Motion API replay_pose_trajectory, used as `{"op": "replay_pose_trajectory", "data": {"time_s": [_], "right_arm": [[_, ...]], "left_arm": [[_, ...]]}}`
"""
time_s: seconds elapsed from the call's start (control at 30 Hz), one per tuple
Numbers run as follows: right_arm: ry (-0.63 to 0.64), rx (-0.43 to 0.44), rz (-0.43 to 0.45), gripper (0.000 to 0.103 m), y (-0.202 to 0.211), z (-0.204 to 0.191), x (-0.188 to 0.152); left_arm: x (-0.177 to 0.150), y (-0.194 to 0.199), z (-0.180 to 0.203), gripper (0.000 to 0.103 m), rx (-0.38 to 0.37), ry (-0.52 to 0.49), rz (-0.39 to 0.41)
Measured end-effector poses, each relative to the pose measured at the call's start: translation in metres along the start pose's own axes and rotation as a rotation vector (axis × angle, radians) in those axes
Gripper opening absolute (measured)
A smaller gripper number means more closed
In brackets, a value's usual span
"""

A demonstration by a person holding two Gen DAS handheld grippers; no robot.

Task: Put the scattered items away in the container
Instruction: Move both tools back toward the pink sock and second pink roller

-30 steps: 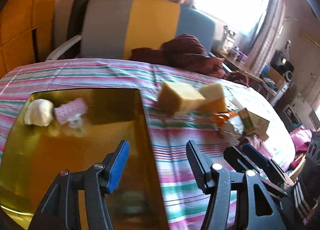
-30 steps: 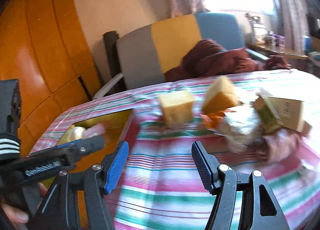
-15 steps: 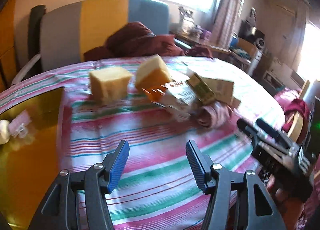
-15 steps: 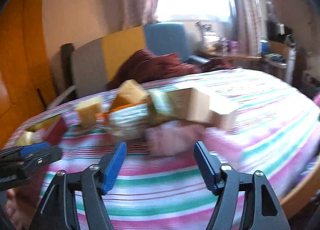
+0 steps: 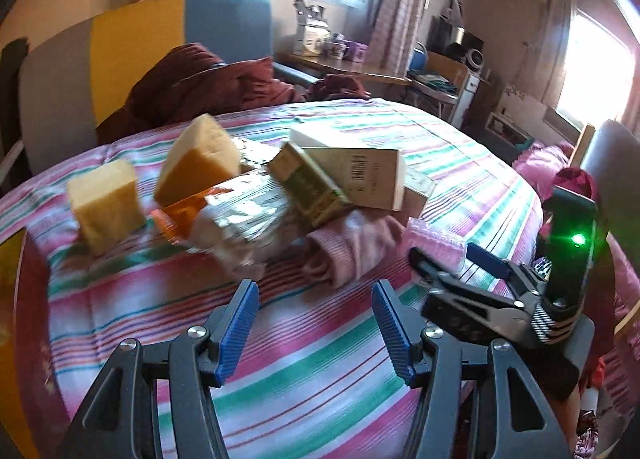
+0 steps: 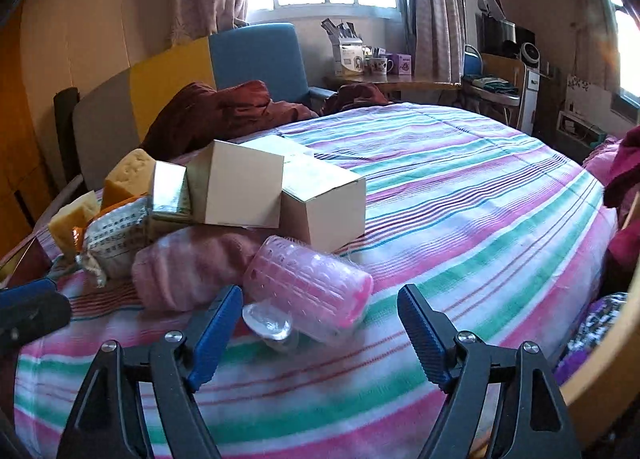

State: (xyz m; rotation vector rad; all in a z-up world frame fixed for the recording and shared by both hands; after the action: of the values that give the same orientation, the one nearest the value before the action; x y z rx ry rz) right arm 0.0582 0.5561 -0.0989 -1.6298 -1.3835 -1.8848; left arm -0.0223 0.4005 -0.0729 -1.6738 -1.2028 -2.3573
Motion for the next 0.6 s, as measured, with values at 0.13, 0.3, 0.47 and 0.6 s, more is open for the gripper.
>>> {"op": "replay_pose_trajectory", "data": {"time_s": [0.13,0.3,0.47,0.6], "right_arm": [[-0.023,0.013,-0.025,0.081,-0.013,-0.001,-0.009],[0.017,0.003,0.015,0.071,-0.014,-0.004,-0.013],[-0.012,-0.005,0.053,0.071,-0.007,0.006,-0.015],[0.006,-0.009,0.061,0.071,-0.007,0.005,-0.015]], "left_arm": [[-0.003,-0.017,0.008,0.06,0.01,-0.031,-0.024],[-0.004,-0.031,0.015,0.06,-0.032,0.007,-0.046],[-0.001,-0.046,0.019,0.06,-0.048,0.036,-0.055],[-0.001,-0.064,0.016,0.06,-0.038,0.053,-0.085]]}}
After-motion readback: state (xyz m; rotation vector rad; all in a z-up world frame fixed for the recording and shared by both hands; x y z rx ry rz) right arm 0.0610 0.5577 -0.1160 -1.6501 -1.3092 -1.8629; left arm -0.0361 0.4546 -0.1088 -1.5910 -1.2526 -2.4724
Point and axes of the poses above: each gripper's, at about its wrist camera, not at the fingertips, and y roughly against the way its jaws point, z to its right, x to its top, the point moved 7 cm from there along -y, roughly the way its jaws point, and after that the axes turned 10 degrees about z, right-handed, at the moved point
